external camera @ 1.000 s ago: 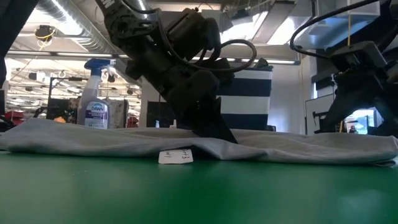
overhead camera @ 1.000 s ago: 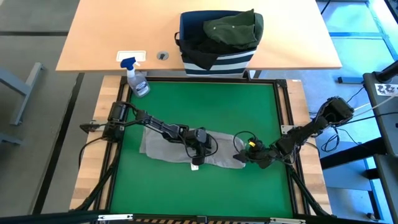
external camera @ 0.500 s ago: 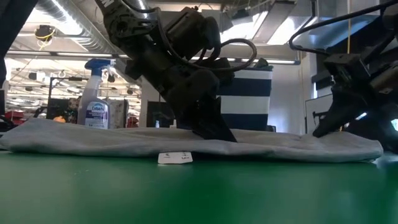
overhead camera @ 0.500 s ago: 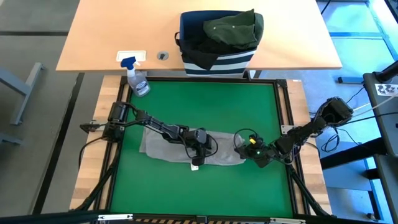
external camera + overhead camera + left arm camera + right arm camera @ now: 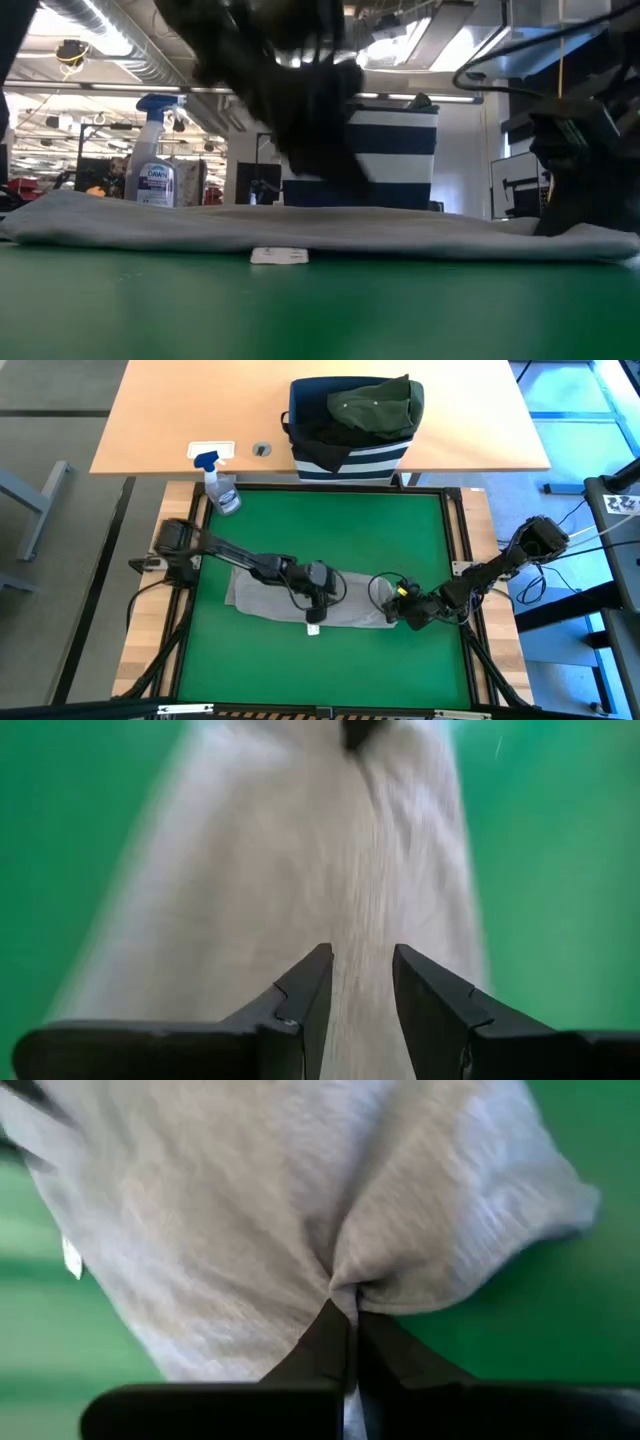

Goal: Fold Laundry from Bin
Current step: Fold the gray shirt

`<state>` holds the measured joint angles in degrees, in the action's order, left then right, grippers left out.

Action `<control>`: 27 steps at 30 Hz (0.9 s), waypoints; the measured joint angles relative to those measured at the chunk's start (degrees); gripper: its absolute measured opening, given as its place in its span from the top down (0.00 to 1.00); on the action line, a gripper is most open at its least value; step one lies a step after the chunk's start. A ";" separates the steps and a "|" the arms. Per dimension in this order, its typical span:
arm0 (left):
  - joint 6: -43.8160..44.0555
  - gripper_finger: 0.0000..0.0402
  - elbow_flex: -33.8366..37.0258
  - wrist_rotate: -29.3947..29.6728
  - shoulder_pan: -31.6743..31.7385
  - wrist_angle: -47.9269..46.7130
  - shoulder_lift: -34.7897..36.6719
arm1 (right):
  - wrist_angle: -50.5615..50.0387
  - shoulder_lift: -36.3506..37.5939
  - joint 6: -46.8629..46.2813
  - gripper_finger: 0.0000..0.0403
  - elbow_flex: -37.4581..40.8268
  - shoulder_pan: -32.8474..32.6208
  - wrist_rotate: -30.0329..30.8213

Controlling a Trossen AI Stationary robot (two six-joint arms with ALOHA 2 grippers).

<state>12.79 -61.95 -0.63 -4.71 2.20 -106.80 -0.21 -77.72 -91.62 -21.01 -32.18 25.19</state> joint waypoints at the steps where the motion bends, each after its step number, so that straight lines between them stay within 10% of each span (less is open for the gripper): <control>1: 0.17 0.74 -0.11 0.90 -0.03 -1.48 2.02 | -3.32 0.92 0.05 0.98 -1.12 0.00 -1.40; 11: -5.47 0.74 0.15 6.18 -0.62 -3.94 0.11 | -31.80 9.60 -0.91 0.98 -14.60 0.41 -5.80; 27: -10.16 0.74 0.20 3.90 0.64 -0.64 -3.09 | -0.54 6.38 10.08 0.99 -19.22 11.24 -0.68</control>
<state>2.63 -61.76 3.27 -4.07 1.56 -109.89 -0.75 -71.34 -81.54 -40.23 -20.95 24.51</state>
